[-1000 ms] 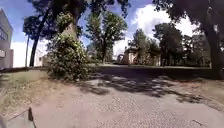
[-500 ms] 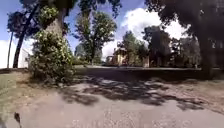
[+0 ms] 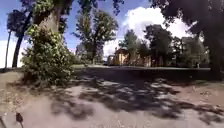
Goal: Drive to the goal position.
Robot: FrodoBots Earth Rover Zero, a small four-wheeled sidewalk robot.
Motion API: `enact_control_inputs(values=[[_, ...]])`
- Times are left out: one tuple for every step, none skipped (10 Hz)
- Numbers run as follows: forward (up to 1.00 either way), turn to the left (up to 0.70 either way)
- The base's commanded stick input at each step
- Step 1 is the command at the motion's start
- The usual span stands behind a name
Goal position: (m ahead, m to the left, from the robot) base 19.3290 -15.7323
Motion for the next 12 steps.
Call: enact_control_inputs(values=[[0.85, 0.00], [0.85, 0.00], [0.85, 0.00], [0.85, 0.00], [0.85, 0.00], [0.85, 0.00], [0.85, 0.00], [0.85, 0.00], [0.85, 0.00], [0.85, 0.00], [0.85, 0.00], [0.85, 0.00]])
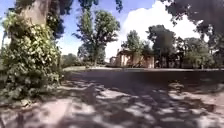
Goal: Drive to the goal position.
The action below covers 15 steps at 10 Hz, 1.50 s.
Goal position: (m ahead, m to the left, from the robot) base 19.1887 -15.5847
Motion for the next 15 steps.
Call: enact_control_inputs(values=[[0.85, 0.00], [0.85, 0.00], [0.85, 0.00], [0.85, 0.00], [0.85, 0.00], [0.85, 0.00], [0.85, 0.00], [0.85, 0.00], [0.85, 0.00], [0.85, 0.00], [0.85, 0.00], [0.85, 0.00], [0.85, 0.00], [0.85, 0.00], [0.85, 0.00]])
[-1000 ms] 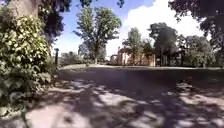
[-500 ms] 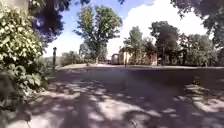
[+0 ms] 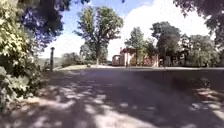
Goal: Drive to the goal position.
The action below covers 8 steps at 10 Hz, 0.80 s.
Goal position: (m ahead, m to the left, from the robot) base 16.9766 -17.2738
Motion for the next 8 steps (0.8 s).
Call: enact_control_inputs(values=[[0.85, 0.00], [0.85, 0.00], [0.85, 0.00], [0.85, 0.00], [0.85, 0.00], [0.85, 0.00], [0.85, 0.00], [0.85, 0.00]])
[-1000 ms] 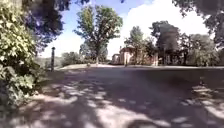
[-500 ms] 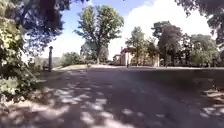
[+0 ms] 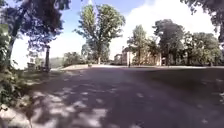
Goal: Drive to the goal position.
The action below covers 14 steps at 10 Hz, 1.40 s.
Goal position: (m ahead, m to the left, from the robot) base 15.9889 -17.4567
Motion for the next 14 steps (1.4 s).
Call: enact_control_inputs(values=[[0.85, 0.00], [0.85, 0.00], [0.85, 0.00], [0.85, 0.00], [0.85, 0.00], [0.85, 0.00], [0.85, 0.00], [0.85, 0.00], [0.85, 0.00], [0.85, 0.00], [0.85, 0.00], [0.85, 0.00], [0.85, 0.00], [0.85, 0.00]])
